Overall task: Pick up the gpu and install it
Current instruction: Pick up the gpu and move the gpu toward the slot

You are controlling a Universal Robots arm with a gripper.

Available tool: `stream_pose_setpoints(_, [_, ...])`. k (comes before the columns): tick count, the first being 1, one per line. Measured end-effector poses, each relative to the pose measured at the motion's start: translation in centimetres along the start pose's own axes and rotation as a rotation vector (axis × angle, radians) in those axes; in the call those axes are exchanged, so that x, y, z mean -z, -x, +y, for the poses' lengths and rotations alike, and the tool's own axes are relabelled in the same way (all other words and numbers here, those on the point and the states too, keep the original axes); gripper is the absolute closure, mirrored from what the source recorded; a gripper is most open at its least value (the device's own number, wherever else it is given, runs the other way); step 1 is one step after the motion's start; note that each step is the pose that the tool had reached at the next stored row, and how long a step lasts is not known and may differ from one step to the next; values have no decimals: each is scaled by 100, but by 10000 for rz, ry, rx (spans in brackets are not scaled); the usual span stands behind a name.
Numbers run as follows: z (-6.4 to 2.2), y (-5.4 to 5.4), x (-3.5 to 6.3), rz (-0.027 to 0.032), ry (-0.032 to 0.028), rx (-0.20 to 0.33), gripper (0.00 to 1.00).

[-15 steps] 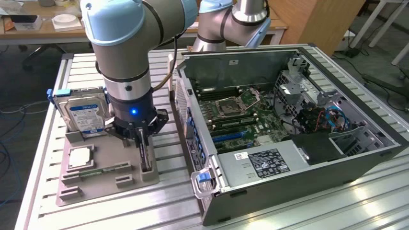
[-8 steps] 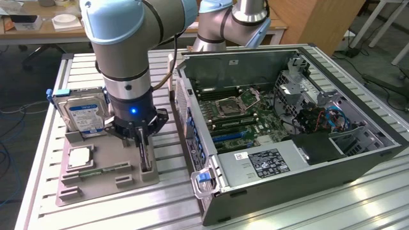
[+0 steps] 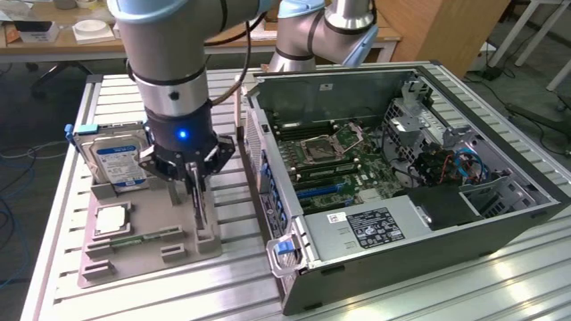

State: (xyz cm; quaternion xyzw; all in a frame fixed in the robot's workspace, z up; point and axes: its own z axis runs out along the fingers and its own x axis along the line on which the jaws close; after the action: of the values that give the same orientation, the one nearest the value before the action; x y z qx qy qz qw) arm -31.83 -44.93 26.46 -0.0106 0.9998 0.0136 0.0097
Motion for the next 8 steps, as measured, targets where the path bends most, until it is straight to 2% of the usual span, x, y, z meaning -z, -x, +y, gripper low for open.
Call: stream_pose_setpoints(8, [10,7,362,1,-72,1,74])
